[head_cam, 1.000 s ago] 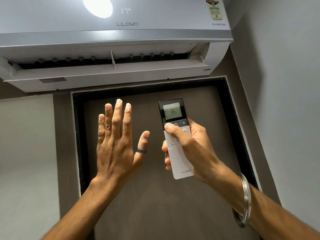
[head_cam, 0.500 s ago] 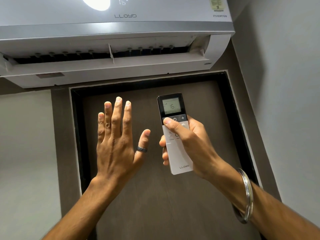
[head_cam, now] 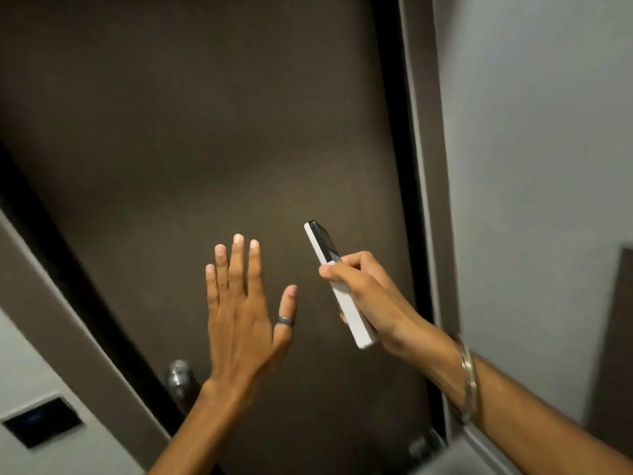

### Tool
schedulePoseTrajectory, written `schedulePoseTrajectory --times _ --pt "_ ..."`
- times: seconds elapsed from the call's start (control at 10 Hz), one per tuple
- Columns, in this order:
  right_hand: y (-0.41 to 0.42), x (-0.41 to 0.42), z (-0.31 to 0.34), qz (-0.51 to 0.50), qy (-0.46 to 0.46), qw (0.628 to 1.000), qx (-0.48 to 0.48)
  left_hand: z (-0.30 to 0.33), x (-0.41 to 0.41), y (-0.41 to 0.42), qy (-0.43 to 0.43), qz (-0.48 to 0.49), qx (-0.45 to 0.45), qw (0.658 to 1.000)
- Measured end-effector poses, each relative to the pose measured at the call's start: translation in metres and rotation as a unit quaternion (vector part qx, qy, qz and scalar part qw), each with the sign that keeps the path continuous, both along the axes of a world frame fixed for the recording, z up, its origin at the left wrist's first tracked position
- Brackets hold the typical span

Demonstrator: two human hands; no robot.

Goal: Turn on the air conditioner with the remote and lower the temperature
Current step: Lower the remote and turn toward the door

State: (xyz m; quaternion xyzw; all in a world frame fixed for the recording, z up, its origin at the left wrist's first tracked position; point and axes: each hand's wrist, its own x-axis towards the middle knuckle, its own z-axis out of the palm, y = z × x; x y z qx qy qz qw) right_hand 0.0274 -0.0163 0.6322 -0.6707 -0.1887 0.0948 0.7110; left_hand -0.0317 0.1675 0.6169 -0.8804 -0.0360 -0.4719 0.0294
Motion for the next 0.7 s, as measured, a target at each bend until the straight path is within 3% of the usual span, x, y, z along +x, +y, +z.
schedulePoseTrajectory --times 0.1,0.2,0.3,0.4,0.5,0.7 --pt "-0.016 0.004 -0.079 -0.069 0.084 0.994 -0.030 -0.077 0.001 -0.013 0.100 -0.012 -0.033 0.994" --pt "-0.056 0.006 -0.203 -0.175 0.200 0.961 -0.083 -0.191 -0.010 -0.039 0.241 -0.038 -0.082 0.966" --pt "-0.090 0.003 -0.279 -0.232 0.280 0.925 -0.113 -0.259 -0.019 -0.059 0.334 -0.057 -0.097 0.936" --pt "-0.122 -0.002 -0.341 -0.277 0.358 0.882 -0.130 -0.312 -0.026 -0.076 0.413 -0.074 -0.100 0.902" --pt "-0.163 -0.002 -0.431 -0.296 0.457 0.827 -0.140 -0.382 -0.026 -0.099 0.536 -0.091 -0.071 0.836" --pt "-0.195 0.023 -0.579 -0.347 0.567 0.727 -0.172 -0.514 0.007 -0.123 0.620 -0.096 -0.043 0.777"
